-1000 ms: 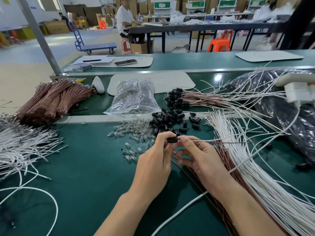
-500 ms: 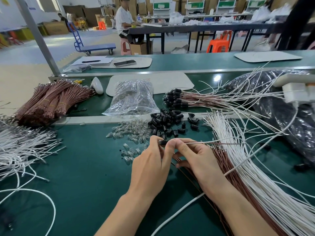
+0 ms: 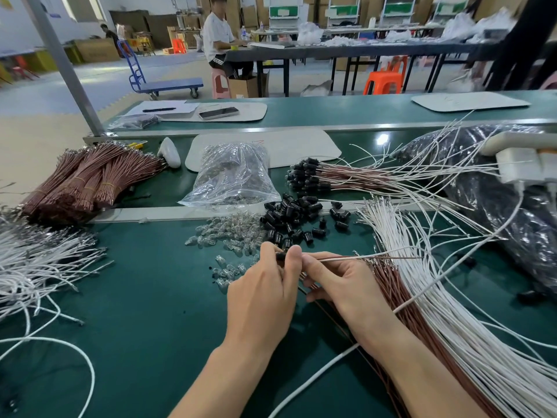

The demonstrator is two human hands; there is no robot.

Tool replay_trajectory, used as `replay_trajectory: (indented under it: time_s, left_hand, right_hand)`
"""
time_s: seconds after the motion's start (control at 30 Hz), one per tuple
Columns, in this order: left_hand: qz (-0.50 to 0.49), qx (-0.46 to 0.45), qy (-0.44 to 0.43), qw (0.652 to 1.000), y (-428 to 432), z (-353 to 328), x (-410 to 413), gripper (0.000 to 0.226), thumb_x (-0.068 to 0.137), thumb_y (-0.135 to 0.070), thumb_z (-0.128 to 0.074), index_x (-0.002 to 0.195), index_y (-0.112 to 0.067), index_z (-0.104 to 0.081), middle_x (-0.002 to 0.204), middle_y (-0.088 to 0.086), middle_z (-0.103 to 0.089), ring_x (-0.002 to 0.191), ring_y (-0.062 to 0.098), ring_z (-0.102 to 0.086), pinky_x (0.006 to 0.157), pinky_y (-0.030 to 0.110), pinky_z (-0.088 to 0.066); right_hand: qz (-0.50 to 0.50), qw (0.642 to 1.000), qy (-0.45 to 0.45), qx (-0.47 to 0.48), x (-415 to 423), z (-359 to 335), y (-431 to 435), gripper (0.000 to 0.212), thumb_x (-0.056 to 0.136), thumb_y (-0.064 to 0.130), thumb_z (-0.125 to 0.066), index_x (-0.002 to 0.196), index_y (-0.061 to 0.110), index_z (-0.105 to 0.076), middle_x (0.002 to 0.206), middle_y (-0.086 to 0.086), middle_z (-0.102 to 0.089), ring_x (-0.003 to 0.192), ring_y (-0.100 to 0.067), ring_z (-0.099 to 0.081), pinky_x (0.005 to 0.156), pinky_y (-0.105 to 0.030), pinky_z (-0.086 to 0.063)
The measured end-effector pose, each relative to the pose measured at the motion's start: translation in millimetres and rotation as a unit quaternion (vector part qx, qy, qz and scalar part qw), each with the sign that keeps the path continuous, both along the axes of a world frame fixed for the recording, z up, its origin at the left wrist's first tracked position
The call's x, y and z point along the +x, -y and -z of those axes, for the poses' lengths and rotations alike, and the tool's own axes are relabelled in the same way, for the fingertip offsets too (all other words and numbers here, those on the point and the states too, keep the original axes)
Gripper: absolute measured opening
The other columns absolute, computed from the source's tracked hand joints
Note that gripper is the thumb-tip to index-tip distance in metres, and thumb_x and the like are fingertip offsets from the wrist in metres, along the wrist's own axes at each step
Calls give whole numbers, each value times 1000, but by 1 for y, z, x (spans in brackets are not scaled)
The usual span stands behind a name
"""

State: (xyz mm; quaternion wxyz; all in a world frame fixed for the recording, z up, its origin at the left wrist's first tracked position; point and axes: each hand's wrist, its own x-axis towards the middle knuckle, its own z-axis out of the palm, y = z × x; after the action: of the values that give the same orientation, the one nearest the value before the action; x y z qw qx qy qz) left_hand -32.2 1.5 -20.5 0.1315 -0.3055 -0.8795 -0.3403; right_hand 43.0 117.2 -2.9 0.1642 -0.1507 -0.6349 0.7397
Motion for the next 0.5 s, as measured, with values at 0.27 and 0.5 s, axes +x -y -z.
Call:
replay_trajectory:
  time_s: [0.27, 0.5]
  left_hand:
    - [1, -49, 25, 998, -1, 3, -2, 51, 92, -66, 5, 73, -29, -25, 56, -5, -44, 53, 18, -42, 59, 38, -31]
    - [15, -66, 42, 997, -2, 1, -4, 52, 90, -63, 8, 74, -28, -28, 59, -6, -45, 64, 26, -55, 63, 40, -36]
  right_hand:
    - [-7, 1000, 11, 20, 0, 4, -2, 15, 93, 26, -68, 96, 22, -83, 89, 1, -78, 75, -4, -65, 69, -19, -54]
    - [-22, 999, 16, 25, -1, 4, -3, 16, 96, 20, -66, 99, 22, -82, 94, 0, -79, 81, -3, -69, 73, -16, -53]
